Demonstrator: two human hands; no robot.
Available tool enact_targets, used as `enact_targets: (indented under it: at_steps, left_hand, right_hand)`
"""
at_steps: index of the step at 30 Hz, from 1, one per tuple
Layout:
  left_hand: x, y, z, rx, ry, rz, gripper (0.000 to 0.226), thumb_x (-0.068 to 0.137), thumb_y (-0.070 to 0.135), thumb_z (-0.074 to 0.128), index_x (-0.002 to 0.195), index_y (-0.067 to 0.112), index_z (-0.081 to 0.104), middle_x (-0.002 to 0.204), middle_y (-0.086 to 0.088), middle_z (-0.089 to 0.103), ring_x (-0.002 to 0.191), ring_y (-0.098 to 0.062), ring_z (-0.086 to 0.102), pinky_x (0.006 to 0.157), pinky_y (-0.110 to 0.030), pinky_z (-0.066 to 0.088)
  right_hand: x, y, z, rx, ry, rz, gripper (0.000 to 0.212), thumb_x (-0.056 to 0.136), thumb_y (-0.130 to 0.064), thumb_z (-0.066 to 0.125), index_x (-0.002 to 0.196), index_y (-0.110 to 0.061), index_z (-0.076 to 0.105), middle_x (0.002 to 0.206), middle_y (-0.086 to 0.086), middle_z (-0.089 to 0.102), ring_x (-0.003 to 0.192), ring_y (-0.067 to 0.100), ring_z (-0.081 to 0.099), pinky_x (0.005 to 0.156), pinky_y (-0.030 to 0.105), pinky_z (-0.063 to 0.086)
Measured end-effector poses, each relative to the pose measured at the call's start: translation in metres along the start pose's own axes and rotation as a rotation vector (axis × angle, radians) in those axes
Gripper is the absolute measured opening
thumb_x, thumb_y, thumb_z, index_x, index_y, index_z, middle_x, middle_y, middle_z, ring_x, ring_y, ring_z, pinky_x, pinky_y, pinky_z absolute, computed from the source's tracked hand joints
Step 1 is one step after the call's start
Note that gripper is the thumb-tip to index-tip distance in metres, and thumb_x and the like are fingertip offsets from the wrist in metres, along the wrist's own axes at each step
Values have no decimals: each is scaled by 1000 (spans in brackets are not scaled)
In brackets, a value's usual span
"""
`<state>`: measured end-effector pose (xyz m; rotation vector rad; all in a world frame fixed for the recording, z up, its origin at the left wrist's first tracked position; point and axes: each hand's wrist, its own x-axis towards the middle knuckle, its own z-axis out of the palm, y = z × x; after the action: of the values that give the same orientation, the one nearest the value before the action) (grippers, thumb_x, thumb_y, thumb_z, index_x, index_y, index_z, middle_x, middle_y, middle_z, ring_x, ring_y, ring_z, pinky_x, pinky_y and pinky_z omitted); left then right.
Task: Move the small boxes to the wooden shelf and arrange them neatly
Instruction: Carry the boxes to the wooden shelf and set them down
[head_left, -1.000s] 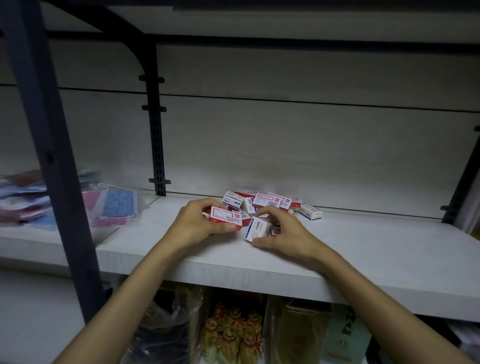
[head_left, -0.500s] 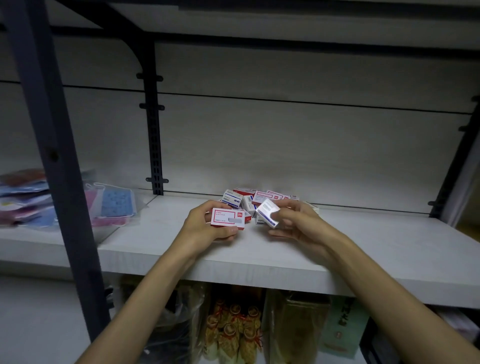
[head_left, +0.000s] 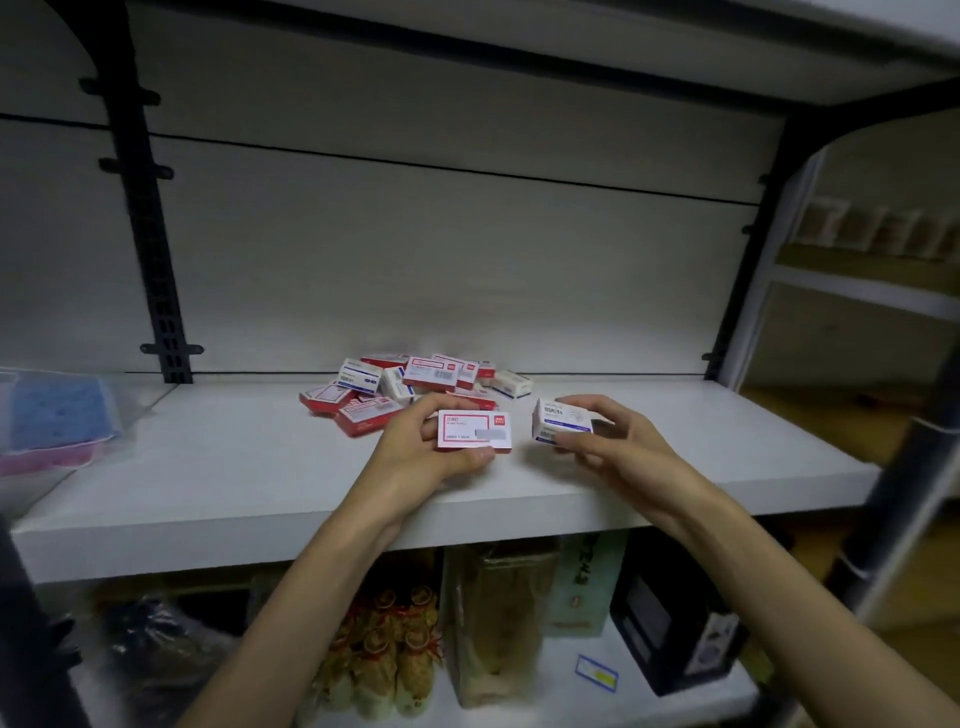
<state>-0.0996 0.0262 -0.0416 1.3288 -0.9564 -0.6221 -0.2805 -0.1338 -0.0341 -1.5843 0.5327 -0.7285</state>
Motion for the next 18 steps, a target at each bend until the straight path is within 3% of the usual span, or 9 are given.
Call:
enact_targets:
  at_steps: [7,11,15,18]
  left_hand:
    - [8,2,87,52,-148,6,46,77,5,83,115,23,65,100,13,76,94,0,70,78,-16,57]
    - [8,3,151,110,-200,21,45,76,11,84,115,25,66,105,11,74,97,2,68,76,-13,54]
    - [6,2,230,79,-219,32,48,71,-1,86,112,9,62,100,-1,72,79,3,70,68,-11,50]
    - [6,1,296,75,-256,49,47,70,-3,86,108,9,62,99,-1,72,82,-1,70,70,-13,51]
  right_hand:
    - [-57,-5,-86,-100,104,-39,47,73,-24,81,118,-19,68,106,2,76,93,18,71,79,25,56]
    - [-85,3,-147,-39,154,-30,44,75,-26,76,118,-21,68,106,6,76,86,20,69,80,31,55]
    - [-112,9,-219,111,157,-34,39,80,-17,71,118,-9,65,104,14,74,77,21,66,72,24,56]
    - [-132,11,-281,115,144,-47,54,72,-28,85,119,-10,66,112,16,73,87,24,66,79,30,54]
